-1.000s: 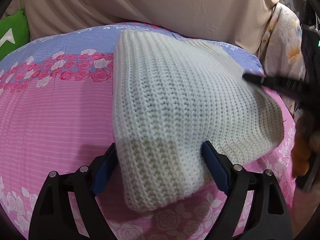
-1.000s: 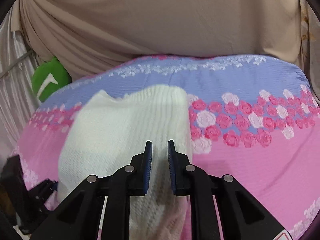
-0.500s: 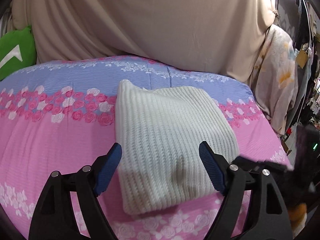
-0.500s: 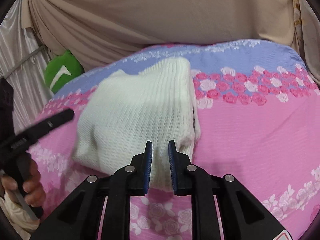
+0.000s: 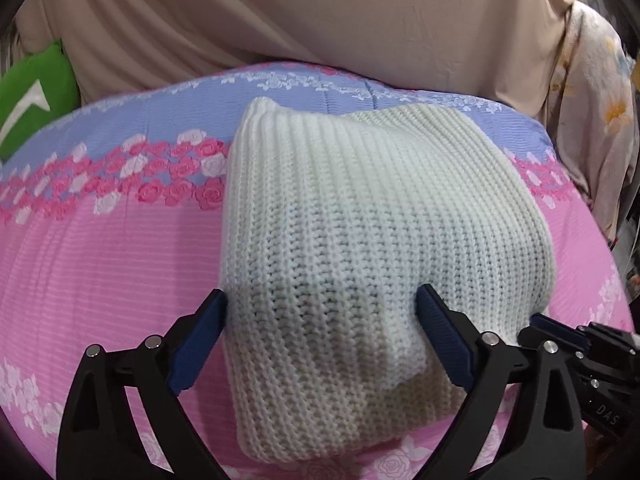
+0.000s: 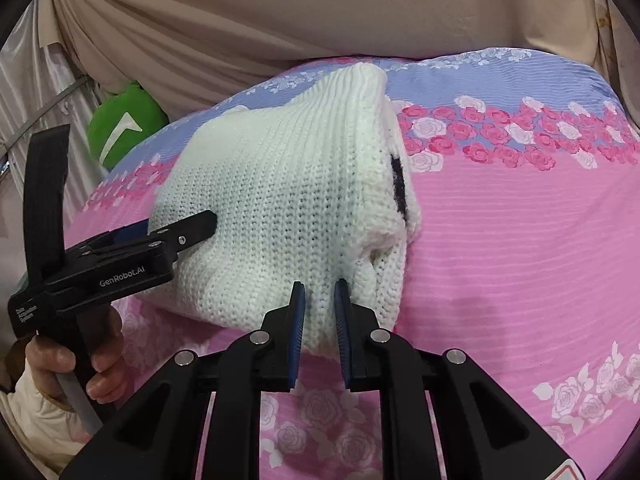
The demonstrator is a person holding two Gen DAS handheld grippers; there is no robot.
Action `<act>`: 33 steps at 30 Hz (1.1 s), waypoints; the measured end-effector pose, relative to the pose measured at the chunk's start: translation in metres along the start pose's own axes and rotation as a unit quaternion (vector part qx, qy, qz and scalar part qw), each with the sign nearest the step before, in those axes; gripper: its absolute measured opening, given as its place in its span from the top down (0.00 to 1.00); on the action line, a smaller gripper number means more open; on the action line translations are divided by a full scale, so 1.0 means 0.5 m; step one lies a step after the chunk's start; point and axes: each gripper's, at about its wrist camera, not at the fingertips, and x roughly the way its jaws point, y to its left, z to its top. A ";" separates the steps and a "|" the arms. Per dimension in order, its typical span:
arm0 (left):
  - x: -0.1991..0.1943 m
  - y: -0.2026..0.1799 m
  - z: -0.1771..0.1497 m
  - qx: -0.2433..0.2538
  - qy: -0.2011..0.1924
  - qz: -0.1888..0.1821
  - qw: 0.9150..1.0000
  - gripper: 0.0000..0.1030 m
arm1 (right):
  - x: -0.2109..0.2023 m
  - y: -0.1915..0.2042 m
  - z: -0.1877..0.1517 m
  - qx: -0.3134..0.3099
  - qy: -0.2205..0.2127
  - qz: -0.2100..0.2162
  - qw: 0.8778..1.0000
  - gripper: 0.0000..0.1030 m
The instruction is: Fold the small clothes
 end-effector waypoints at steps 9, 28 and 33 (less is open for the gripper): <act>-0.077 0.072 0.038 -0.064 -0.020 -0.052 0.996 0.05 | -0.101 -0.067 0.037 0.051 -0.071 -0.007 0.996 0.32; 0.079 0.066 0.045 -0.090 0.048 -0.125 0.987 0.04 | 0.108 -0.070 0.086 0.115 0.031 0.091 0.989 0.16; 0.080 0.061 0.044 -0.083 0.040 -0.125 0.988 0.04 | 0.124 -0.054 0.100 0.107 0.024 0.083 0.991 0.14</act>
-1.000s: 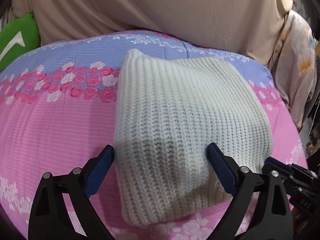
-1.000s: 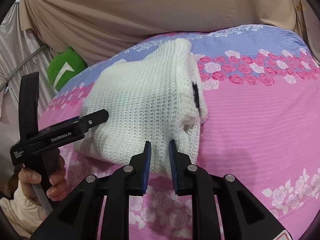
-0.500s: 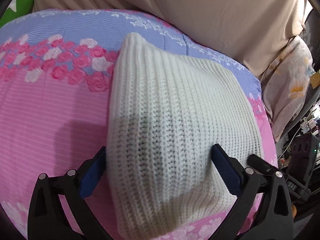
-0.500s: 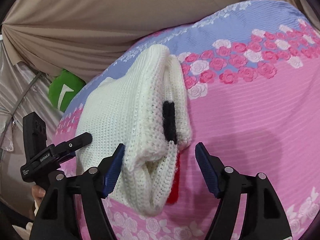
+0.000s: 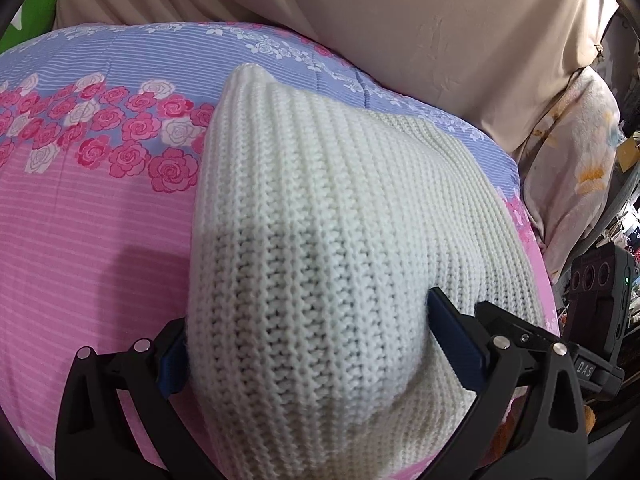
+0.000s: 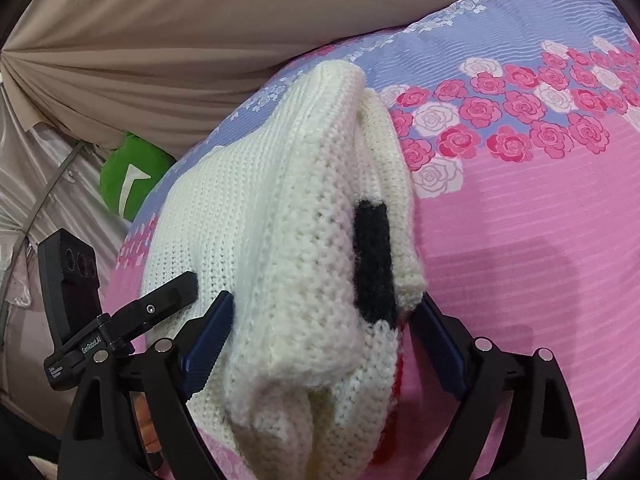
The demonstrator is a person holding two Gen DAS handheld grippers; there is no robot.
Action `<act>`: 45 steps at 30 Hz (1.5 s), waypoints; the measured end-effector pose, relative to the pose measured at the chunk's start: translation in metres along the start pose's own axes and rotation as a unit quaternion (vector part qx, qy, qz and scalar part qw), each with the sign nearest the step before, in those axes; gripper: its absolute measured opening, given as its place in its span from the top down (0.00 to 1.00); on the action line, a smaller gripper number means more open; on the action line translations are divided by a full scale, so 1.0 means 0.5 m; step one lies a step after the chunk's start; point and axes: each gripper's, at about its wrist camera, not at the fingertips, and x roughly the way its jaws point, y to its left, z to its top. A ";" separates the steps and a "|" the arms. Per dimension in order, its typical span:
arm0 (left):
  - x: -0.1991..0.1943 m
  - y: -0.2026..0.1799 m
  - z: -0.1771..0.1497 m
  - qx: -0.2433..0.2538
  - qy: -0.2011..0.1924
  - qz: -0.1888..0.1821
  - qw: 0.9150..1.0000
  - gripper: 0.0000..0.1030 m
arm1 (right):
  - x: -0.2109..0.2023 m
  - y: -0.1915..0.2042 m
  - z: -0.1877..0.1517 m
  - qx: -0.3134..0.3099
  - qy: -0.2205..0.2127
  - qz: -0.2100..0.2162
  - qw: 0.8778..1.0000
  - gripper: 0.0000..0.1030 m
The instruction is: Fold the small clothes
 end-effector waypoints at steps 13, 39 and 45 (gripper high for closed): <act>-0.011 0.005 0.016 0.003 0.009 -0.023 1.000 0.15 | 0.017 -0.012 0.030 0.028 -0.008 0.042 0.999 0.45; -0.438 -0.060 0.233 0.212 -0.244 -0.048 0.945 0.48 | -0.225 0.365 0.178 -0.139 -0.261 0.108 0.949 0.48; -0.204 0.173 0.249 0.099 -0.112 0.072 0.986 0.42 | 0.105 0.214 0.176 -0.006 -0.103 0.045 0.994 0.48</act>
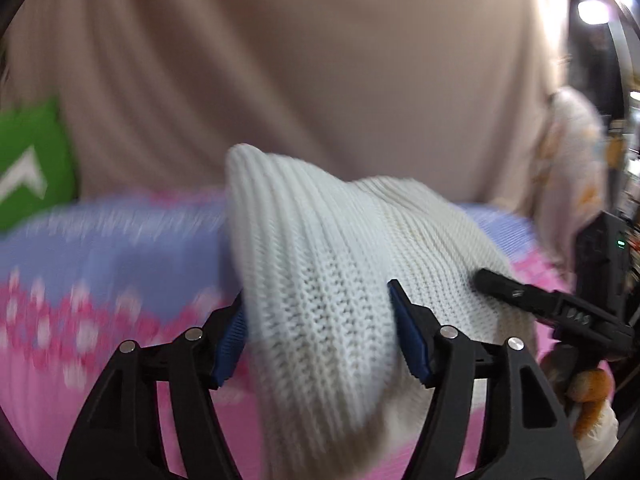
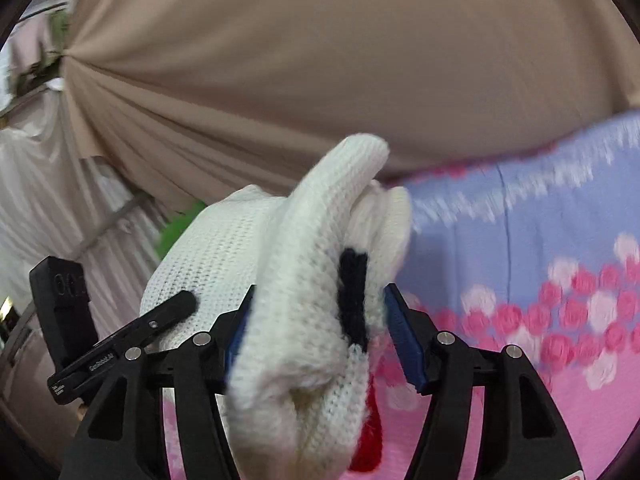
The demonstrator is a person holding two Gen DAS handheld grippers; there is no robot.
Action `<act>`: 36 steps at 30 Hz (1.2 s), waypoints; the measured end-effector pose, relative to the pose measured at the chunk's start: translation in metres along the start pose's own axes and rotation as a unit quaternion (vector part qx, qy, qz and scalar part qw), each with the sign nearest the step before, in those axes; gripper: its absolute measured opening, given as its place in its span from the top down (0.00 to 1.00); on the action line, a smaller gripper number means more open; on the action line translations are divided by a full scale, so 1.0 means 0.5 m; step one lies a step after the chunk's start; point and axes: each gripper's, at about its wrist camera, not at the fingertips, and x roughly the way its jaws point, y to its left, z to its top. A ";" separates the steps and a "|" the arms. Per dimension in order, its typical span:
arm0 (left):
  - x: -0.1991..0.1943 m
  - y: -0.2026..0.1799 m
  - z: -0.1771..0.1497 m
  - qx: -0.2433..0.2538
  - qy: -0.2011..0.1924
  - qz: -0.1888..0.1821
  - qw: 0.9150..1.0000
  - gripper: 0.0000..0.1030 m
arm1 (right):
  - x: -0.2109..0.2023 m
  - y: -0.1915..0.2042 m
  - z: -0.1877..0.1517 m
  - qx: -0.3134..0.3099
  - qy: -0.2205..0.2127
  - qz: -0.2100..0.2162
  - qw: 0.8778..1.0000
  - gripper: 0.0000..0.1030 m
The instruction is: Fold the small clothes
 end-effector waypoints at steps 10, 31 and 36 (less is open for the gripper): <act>-0.052 0.051 -0.078 -0.046 -0.015 0.001 0.999 0.32 | -0.064 0.073 -0.066 -0.067 -0.013 -0.003 0.998 0.68; 0.071 0.056 -0.159 -0.037 0.065 0.053 0.996 0.31 | 0.081 0.026 -0.064 -0.062 0.037 -0.063 0.995 0.75; 0.026 0.028 -0.178 -0.034 0.032 0.097 0.994 0.06 | -0.022 0.083 -0.110 -0.117 -0.027 -0.120 0.985 0.55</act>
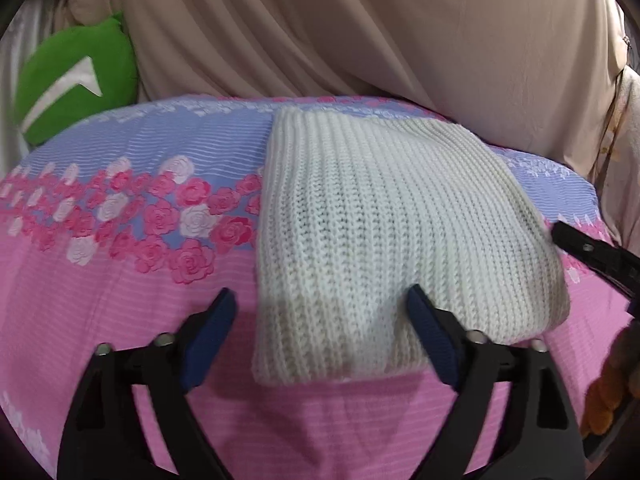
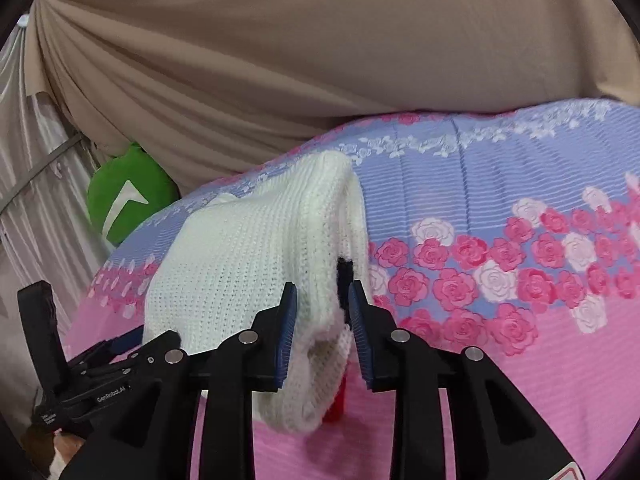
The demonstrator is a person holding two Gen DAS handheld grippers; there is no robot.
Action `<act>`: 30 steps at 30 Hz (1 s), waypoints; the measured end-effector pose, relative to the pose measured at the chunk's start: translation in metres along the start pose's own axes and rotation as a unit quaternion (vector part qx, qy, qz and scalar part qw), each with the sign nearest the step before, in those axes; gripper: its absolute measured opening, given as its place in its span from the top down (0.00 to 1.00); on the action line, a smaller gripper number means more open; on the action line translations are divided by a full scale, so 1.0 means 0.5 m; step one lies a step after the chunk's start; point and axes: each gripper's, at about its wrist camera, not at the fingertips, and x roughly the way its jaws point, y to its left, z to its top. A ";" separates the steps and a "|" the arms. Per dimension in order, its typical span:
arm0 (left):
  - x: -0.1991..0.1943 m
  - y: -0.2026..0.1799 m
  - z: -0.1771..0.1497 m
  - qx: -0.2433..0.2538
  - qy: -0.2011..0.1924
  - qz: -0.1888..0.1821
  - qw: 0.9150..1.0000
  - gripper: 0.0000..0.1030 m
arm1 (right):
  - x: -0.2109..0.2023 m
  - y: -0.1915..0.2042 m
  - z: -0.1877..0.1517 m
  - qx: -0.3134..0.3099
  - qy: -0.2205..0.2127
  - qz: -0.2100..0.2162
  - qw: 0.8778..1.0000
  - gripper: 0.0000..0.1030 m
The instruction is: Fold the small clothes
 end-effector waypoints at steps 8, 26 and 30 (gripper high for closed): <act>-0.042 -0.062 -0.098 0.007 -0.005 0.063 0.998 0.05 | -0.065 0.043 -0.136 -0.053 -0.016 -0.095 0.994 0.16; -0.078 -0.098 -0.146 0.009 -0.013 0.109 0.994 0.05 | -0.059 0.065 -0.188 -0.065 0.033 -0.115 0.991 0.15; -0.076 -0.102 -0.146 0.015 -0.011 0.116 0.993 0.05 | -0.054 0.071 -0.191 -0.071 0.039 -0.120 0.989 0.15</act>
